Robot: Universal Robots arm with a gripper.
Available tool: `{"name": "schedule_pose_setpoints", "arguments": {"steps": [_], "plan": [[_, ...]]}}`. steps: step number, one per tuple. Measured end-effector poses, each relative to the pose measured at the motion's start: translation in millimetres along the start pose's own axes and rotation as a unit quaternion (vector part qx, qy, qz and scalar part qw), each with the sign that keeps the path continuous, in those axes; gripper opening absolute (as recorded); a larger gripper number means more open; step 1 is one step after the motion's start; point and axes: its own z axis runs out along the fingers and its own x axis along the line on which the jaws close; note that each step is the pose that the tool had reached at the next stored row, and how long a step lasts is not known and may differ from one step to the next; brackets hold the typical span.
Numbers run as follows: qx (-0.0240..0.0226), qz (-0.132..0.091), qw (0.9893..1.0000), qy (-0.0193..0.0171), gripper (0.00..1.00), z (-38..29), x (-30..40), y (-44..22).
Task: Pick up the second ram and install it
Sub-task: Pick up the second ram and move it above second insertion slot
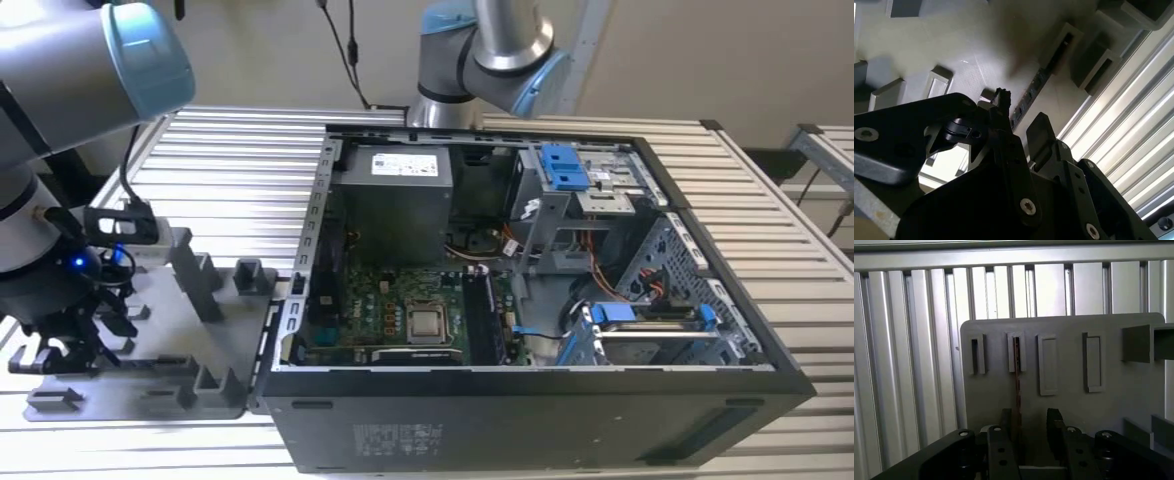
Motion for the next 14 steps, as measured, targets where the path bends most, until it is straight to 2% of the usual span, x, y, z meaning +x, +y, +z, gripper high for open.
{"name": "schedule_pose_setpoints", "arguments": {"steps": [14], "plan": [[-0.0004,0.000,1.0000,0.0001,0.42,2.0,1.0,-0.1]]}}
